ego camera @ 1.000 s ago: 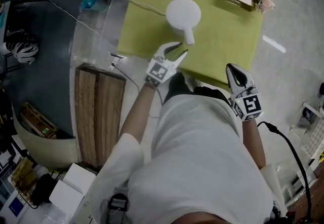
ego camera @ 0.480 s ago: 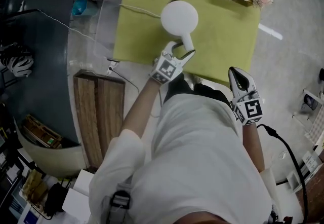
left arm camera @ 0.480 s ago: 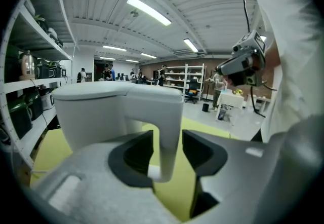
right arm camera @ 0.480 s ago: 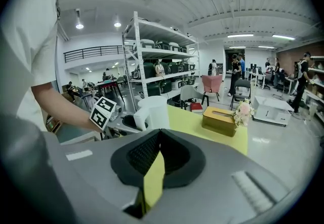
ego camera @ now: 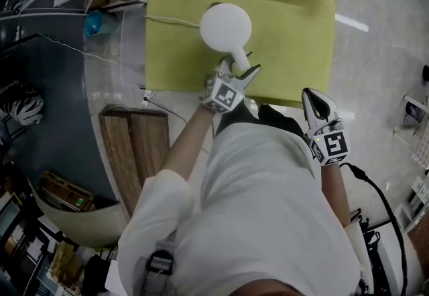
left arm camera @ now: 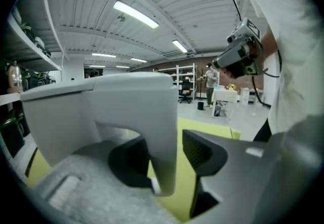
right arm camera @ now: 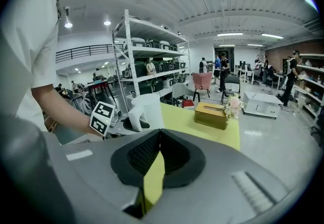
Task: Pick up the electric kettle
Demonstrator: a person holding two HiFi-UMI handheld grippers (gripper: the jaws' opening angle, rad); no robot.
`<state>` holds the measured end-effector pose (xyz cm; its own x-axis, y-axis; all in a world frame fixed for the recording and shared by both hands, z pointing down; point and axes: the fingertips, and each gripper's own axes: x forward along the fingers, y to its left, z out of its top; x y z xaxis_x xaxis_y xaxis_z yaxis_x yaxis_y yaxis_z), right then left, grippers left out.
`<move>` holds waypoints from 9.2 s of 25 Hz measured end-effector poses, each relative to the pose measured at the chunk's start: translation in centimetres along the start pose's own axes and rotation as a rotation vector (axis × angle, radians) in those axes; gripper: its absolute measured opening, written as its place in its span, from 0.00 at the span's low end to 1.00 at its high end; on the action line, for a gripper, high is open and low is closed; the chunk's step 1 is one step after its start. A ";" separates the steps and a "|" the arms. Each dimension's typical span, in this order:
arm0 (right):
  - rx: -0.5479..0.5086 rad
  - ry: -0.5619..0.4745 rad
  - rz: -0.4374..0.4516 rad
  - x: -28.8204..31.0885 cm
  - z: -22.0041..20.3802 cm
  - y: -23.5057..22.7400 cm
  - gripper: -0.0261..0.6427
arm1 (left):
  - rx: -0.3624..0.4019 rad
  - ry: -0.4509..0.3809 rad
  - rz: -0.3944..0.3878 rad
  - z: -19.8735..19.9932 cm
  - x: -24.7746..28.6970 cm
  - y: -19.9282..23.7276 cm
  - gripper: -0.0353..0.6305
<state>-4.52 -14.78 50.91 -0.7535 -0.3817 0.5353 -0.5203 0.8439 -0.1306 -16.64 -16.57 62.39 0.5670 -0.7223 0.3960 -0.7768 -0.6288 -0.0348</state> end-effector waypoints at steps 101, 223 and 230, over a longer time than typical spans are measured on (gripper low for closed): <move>0.230 -0.030 -0.251 -8.6 -6.4 -15.4 0.03 | 0.108 0.012 -0.206 9.5 21.5 -3.7 0.09; 0.097 -0.193 -0.166 -8.4 -2.1 -0.5 0.03 | -0.057 -0.161 0.082 11.9 -6.0 -5.2 0.06; 0.066 -0.203 -0.101 -12.2 -3.7 1.1 0.03 | -0.121 -0.171 0.142 12.5 -8.8 -10.1 0.06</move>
<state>5.58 -7.78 47.32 -0.7580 -0.5369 0.3704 -0.6176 0.7734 -0.1429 -10.37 -7.52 47.81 0.4803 -0.8454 0.2337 -0.8731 -0.4862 0.0354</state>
